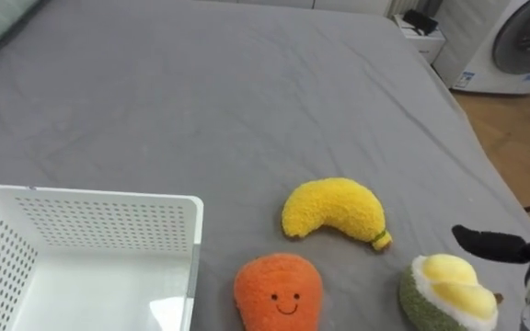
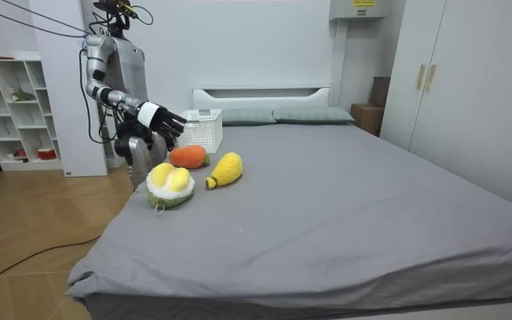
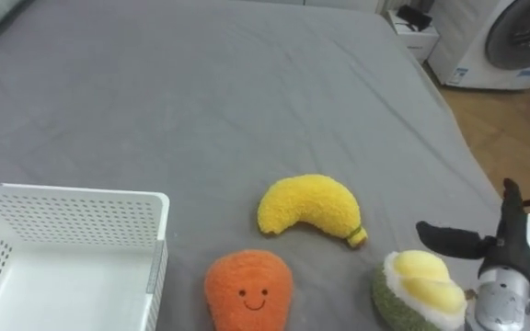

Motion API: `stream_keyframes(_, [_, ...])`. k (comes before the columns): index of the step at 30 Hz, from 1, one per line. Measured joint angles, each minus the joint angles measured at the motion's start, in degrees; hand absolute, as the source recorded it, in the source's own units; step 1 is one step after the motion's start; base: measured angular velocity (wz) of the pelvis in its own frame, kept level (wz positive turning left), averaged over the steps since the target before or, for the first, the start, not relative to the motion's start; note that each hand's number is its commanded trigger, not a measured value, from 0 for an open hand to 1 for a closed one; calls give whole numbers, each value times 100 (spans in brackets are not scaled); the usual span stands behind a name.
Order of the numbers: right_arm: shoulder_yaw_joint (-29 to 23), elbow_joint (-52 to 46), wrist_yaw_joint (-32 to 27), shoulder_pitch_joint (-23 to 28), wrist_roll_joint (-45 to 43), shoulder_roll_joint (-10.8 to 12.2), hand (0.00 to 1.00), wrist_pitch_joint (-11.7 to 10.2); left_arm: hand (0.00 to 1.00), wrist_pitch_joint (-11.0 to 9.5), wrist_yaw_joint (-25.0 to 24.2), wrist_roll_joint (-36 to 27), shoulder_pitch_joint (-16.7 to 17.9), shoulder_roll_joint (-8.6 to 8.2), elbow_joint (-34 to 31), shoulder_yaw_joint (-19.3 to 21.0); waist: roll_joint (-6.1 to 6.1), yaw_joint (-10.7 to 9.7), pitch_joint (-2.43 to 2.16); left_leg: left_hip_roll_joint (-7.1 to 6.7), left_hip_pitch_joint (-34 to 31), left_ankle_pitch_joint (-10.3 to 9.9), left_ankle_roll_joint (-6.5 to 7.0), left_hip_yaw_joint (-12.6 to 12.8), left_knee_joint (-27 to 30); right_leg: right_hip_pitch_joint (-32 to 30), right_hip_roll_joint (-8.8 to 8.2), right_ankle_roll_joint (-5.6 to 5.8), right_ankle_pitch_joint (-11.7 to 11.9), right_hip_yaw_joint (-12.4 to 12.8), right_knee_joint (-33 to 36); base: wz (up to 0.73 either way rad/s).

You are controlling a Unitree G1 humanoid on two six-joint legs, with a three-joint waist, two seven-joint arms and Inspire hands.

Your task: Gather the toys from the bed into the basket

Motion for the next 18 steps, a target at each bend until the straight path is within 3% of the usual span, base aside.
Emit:
stream_keyframes(8, [568,216,438,-8,-410,-41,0,8,0,9,48,-2,147,-22,-259,-95,-15,68,1,0,4,1,1,6,0,27,-12,1,1,44,-5,-1])
stream_keyframes(14, [797,933,845,-33,-1194,-37,0,83,0,11,47,0,136,-29,-256,-107,16,166,3,-3,-26,2,3,-24,9,39,-18,1,1,-41,-12,4])
stream_keyframes(18, [799,1908,886,-122,-1697,-37,0,82,0,12,40,1,123,-35,-249,-117,14,181,6,-7,-46,2,4,-77,45,68,-22,2,1,-119,-27,8])
